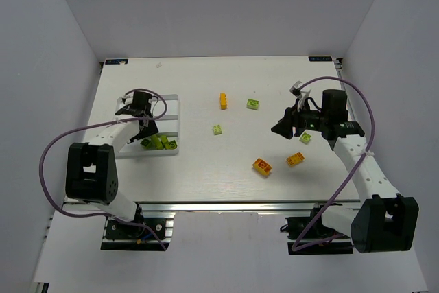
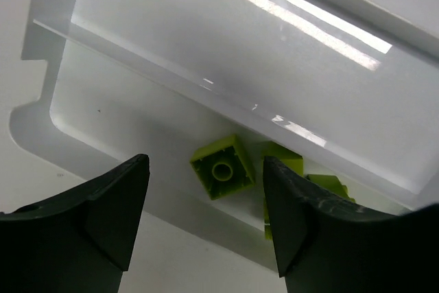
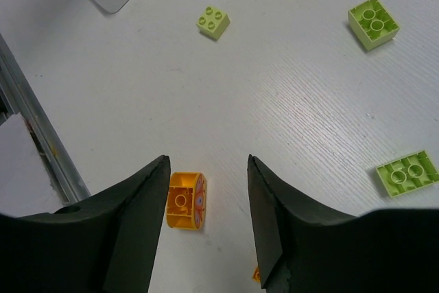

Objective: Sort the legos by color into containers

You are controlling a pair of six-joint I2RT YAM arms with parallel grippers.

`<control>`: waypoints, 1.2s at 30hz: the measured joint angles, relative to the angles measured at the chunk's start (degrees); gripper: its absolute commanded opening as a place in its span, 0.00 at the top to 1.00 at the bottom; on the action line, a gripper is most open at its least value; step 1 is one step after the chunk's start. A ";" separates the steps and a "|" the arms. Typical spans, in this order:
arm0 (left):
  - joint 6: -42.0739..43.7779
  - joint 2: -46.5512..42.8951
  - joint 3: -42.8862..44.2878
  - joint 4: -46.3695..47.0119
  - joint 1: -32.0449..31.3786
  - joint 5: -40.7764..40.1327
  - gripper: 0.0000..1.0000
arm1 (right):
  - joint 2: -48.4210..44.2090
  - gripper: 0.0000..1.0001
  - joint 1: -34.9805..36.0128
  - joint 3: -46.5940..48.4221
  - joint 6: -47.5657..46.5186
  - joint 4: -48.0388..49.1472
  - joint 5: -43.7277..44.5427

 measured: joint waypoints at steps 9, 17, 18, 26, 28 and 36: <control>3.72 -17.97 -4.63 7.65 -0.33 14.29 0.86 | 2.91 0.87 1.20 0.42 -4.28 -0.57 9.27; 8.79 -31.39 -8.90 18.10 -1.57 33.53 0.24 | 10.51 0.11 1.27 3.39 -10.64 -2.54 23.96; 8.98 -31.50 -8.90 18.56 -1.57 34.49 0.24 | 12.13 0.11 1.14 3.85 -11.85 -3.02 25.44; 9.53 -31.52 -8.90 18.95 -1.57 38.64 0.22 | 28.24 0.11 1.05 11.78 -13.62 -6.75 31.43; 9.55 -31.56 -8.90 19.04 -1.57 38.93 0.22 | 31.69 0.11 1.05 14.53 -12.17 -6.99 32.20; 9.55 -31.89 -8.90 19.17 -1.57 39.26 0.22 | 40.26 0.21 1.09 22.45 -0.81 -7.98 36.61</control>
